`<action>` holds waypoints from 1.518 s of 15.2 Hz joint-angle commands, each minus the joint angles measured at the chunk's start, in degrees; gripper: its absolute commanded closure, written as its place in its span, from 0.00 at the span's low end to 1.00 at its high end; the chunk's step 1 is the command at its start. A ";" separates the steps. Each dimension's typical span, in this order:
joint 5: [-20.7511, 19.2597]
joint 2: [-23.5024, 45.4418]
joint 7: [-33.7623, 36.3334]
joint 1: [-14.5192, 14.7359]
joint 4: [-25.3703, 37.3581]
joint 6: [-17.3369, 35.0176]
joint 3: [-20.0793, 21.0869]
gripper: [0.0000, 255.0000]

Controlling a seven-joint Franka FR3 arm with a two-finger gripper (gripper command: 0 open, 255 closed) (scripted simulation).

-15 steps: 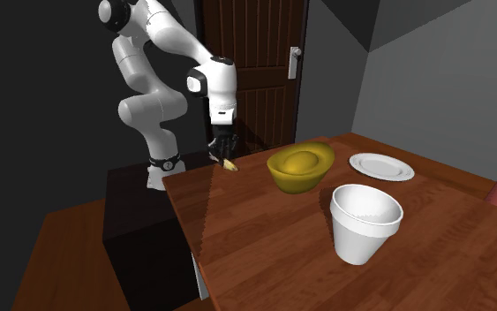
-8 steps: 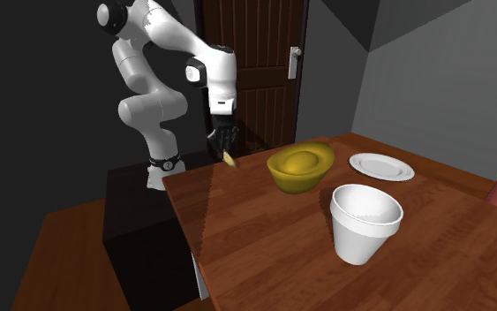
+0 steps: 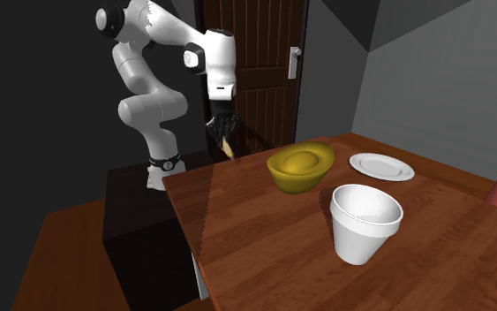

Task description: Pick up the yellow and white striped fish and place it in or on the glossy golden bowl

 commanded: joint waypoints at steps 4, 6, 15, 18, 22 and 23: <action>-1.01 -1.52 0.15 -0.33 3.26 -4.77 -1.04 1.00; -1.38 -1.92 0.20 -0.47 4.58 -6.49 -1.42 1.00; -2.87 -2.79 0.43 -1.08 10.97 -13.72 -2.97 1.00; -3.20 -2.80 0.49 -1.22 12.64 -15.39 -3.31 1.00; -3.20 7.59 2.38 -2.79 19.32 -11.33 -0.40 1.00; -3.38 10.11 2.95 -3.20 21.14 -10.54 0.32 1.00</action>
